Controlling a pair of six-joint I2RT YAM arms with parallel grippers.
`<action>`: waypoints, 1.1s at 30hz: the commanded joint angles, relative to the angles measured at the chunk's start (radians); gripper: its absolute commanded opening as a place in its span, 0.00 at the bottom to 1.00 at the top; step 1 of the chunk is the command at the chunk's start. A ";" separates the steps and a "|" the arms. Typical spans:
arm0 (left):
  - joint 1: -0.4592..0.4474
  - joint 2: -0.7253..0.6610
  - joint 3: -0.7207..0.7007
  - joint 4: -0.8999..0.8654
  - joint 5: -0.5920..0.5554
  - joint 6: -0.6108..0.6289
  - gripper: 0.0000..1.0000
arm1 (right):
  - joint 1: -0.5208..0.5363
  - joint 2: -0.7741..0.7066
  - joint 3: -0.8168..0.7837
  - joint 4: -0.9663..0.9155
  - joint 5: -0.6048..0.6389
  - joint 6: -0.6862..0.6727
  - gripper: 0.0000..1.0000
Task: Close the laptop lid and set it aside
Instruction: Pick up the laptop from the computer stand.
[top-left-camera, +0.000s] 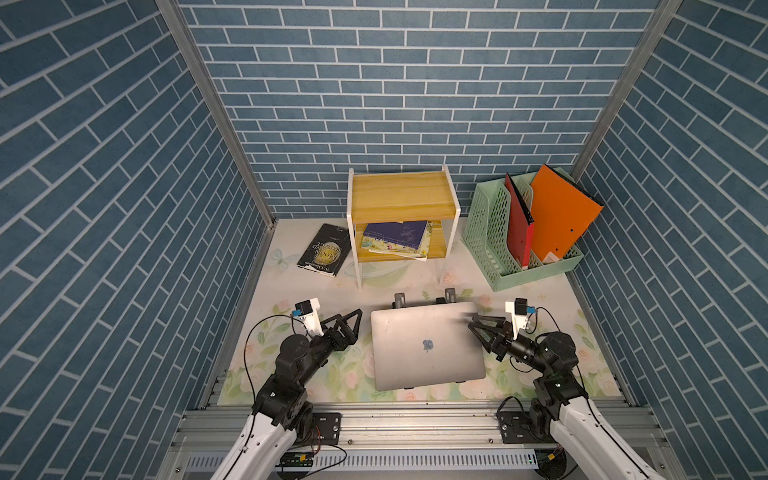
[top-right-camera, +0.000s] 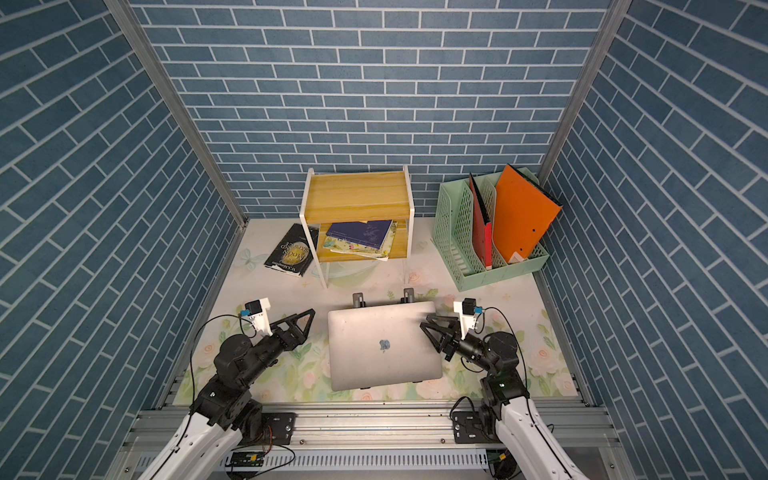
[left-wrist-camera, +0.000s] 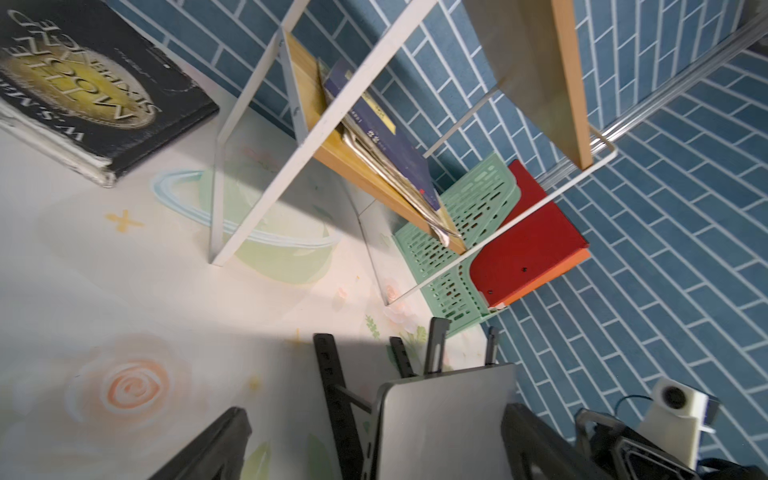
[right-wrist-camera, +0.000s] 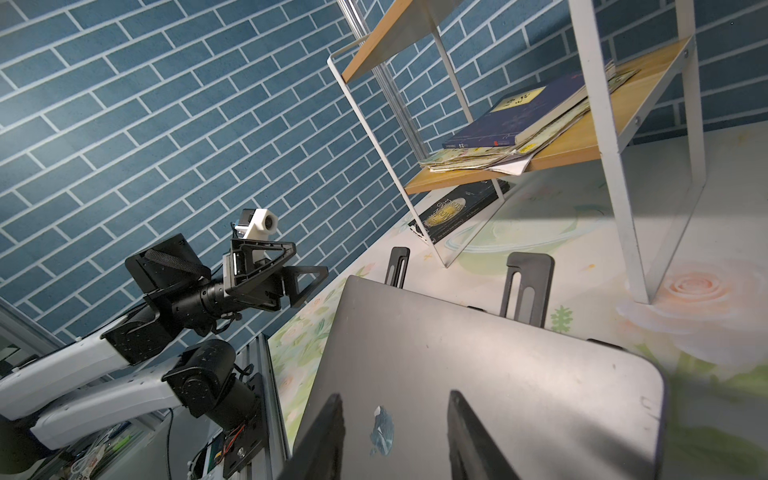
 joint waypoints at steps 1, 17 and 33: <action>0.005 -0.025 -0.030 0.133 0.172 -0.112 1.00 | -0.005 -0.040 -0.010 -0.001 -0.016 0.034 0.42; -0.221 -0.028 -0.070 0.269 0.186 -0.187 0.99 | -0.030 -0.033 -0.041 0.084 -0.063 0.087 0.43; -0.507 0.409 -0.017 0.388 0.004 -0.063 0.99 | 0.022 0.174 -0.028 0.184 -0.124 0.090 0.42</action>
